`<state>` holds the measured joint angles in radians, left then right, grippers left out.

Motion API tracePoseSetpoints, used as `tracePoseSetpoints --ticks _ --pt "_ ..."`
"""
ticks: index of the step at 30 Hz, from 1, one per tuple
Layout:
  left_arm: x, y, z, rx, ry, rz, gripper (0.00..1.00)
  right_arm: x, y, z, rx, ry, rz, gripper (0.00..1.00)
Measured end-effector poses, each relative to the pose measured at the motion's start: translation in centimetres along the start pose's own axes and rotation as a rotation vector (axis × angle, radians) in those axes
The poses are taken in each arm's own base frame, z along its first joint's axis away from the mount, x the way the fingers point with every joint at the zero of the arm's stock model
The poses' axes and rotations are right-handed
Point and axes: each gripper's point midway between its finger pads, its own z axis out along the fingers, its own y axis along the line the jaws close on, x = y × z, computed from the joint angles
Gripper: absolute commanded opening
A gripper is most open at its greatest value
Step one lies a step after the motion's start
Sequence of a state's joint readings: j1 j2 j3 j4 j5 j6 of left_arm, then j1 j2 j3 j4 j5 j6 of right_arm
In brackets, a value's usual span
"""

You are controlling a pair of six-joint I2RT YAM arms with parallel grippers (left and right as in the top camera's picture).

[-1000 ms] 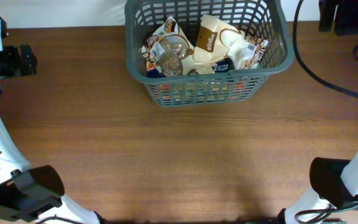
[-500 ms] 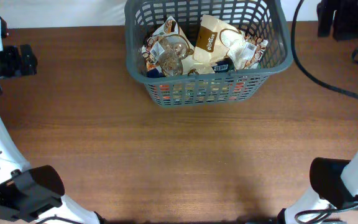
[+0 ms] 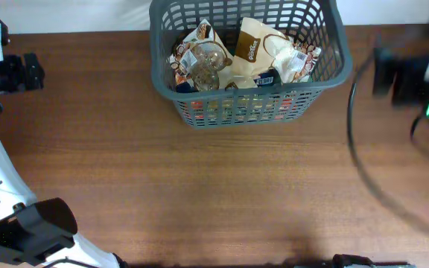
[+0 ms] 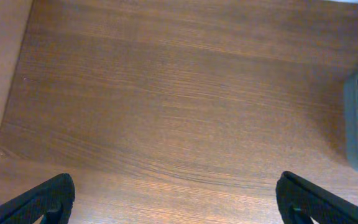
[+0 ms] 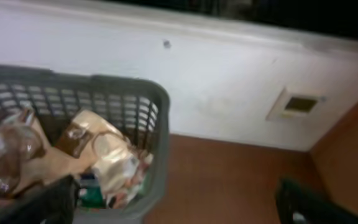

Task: Pack container

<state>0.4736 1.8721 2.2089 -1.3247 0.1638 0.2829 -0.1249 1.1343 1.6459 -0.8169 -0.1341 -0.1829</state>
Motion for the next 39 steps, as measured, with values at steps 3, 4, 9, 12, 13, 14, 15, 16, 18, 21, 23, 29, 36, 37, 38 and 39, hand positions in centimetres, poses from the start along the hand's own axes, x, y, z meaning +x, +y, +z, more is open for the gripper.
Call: tracePoseSetpoints --ticks 3,4,9,12,13,14,15,16,18,21,23,29,36,37,38,39 --pt "0.0 0.0 0.0 0.000 0.000 0.000 0.99 5.6 1.5 -1.7 -0.018 0.015 0.002 0.99" --pt "0.0 0.0 0.0 0.000 0.000 0.000 0.99 7.3 1.9 -2.0 -0.024 0.029 0.005 0.99" --pt "0.0 0.0 0.0 0.000 0.000 0.000 0.99 17.3 4.0 -3.0 -0.046 0.124 0.020 0.99" --pt "0.0 0.0 0.0 0.000 0.000 0.000 0.99 22.3 5.0 -3.5 -0.052 0.154 0.024 0.99" --pt "0.0 0.0 0.0 0.000 0.000 0.000 0.99 23.7 5.3 -3.6 -0.053 0.156 0.024 0.99" --pt "0.0 0.0 0.0 0.000 -0.001 0.000 0.99 25.4 5.6 -3.7 -0.053 0.158 0.024 0.99" --pt "0.0 0.0 0.0 0.000 0.000 0.000 0.99 26.3 5.8 -3.8 -0.055 0.154 0.024 0.99" --pt "0.0 0.0 0.0 0.000 0.000 0.000 0.99 27.3 6.1 -3.8 -0.057 0.149 0.023 0.99" --pt "0.0 0.0 0.0 0.000 0.000 0.000 0.99 29.5 6.7 -3.7 -0.068 0.139 0.023 0.99" --pt "0.0 0.0 0.0 0.000 0.000 0.000 0.99 30.9 7.3 -3.4 -0.084 0.106 0.020 0.99" --pt "0.0 0.0 0.0 0.000 0.000 0.000 0.99 31.7 7.7 -3.2 -0.097 0.094 0.020 0.99" --pt "0.0 0.0 0.0 0.001 0.001 0.000 0.99 33.5 8.2 -2.6 -0.122 0.124 0.027 0.99" --pt "0.0 0.0 0.0 0.000 0.000 0.000 0.99 34.9 8.5 -2.1 -0.131 0.155 0.033 0.99" --pt "0.0 0.0 0.0 0.000 0.000 0.000 0.99 35.4 8.6 -1.9 -0.134 0.166 0.036 0.99" --pt "0.0 0.0 0.0 0.000 0.000 0.000 0.99 36.0 8.7 -1.8 -0.136 0.180 0.038 0.99" --pt "0.0 0.0 0.0 0.000 0.000 0.000 0.99 36.5 8.7 -1.6 -0.139 0.194 0.041 0.99"
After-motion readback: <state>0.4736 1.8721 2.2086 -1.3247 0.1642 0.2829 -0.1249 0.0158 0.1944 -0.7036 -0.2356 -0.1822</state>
